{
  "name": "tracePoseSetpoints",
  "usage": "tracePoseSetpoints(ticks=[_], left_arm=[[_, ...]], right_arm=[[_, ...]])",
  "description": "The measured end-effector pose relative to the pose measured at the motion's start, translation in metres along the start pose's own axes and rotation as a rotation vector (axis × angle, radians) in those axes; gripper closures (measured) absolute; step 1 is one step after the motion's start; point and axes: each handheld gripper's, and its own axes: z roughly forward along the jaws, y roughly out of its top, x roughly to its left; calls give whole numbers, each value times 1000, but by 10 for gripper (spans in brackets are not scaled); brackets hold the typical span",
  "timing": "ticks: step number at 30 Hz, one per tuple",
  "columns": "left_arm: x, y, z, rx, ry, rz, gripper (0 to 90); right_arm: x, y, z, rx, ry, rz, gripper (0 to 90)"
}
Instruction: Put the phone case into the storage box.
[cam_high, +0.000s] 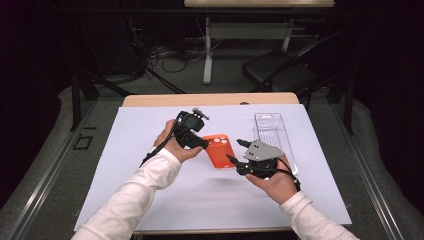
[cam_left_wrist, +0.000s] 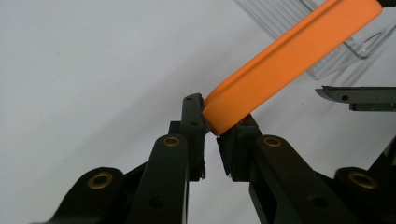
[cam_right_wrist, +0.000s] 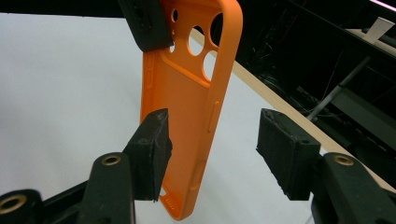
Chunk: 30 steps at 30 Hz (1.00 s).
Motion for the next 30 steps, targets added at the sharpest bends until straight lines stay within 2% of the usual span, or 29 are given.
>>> tracePoseSetpoints(ticks=[7, 30], left_arm=[[-4, 1, 2, 11, 28, 14, 806], [-8, 2, 8, 29, 32, 21, 807]], right_arm=[[1, 3, 1, 3, 0, -3, 450], [1, 16, 5, 8, -7, -18, 515]])
